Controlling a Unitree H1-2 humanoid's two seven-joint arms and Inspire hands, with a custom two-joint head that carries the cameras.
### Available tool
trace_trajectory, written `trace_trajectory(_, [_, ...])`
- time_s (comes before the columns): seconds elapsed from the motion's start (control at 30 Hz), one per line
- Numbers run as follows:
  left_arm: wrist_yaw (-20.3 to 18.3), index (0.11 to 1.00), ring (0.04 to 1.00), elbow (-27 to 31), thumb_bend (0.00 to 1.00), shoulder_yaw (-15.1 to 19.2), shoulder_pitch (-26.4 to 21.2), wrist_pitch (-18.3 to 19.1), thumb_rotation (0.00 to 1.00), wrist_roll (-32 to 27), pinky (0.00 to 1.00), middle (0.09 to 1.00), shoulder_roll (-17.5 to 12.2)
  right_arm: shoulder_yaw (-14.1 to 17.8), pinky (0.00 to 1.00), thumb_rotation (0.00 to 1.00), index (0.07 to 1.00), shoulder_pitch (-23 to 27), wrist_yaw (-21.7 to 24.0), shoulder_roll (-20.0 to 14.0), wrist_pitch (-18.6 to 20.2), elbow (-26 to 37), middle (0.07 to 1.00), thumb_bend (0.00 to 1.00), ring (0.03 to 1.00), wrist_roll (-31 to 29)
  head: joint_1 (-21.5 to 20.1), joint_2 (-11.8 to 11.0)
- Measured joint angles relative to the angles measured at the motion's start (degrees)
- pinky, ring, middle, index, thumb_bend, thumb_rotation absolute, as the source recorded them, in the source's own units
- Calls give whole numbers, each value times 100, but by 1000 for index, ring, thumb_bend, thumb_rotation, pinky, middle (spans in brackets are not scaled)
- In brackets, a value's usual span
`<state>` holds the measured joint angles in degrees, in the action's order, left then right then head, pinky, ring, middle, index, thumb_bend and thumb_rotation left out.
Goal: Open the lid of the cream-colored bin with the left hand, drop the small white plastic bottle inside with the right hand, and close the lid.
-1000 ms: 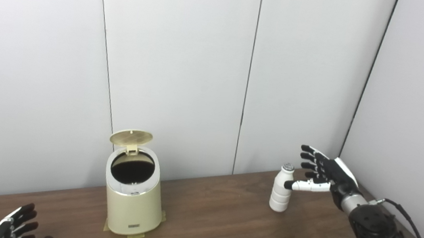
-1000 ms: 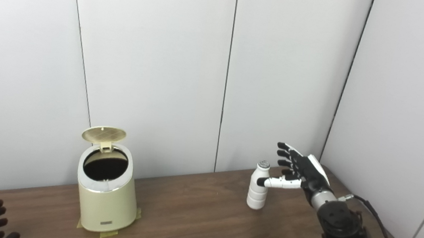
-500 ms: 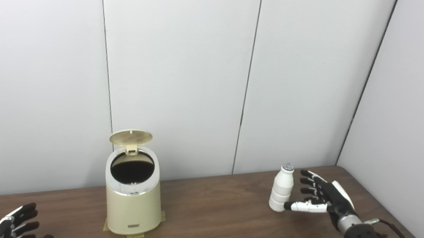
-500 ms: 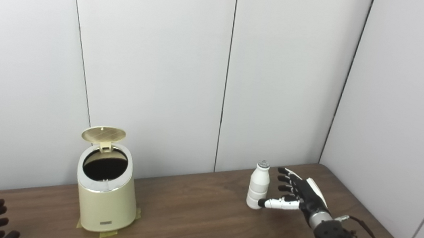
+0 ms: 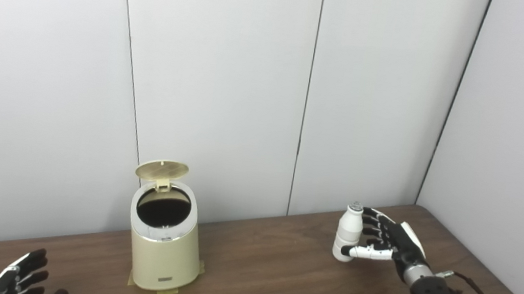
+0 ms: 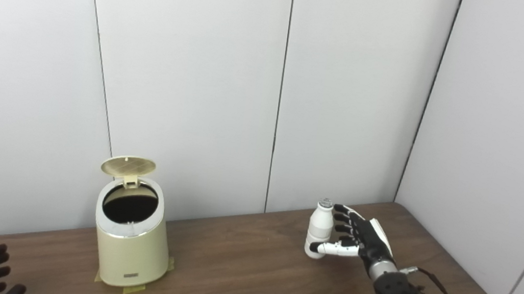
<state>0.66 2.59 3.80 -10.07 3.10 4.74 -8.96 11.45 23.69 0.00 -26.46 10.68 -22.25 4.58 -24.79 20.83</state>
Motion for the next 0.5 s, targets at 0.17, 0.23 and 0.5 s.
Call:
trace_trajectory(0.17, [-39,870,815,9,476,-3,6,27,0,68,776,854,-2,-40,739,36,830,63,-158,67,8,2,828,795,804,67,0,18])
trace_trajectory(0.23, [-56,869,811,9,472,-4,7,28,0,73,773,853,-1,-47,728,35,805,100,-238,82,21,20,805,798,783,89,0,26])
trace_trajectory(0.5, [-61,871,815,37,466,4,13,66,0,99,790,854,-4,16,348,0,516,171,-709,246,-426,-92,467,542,417,181,0,70])
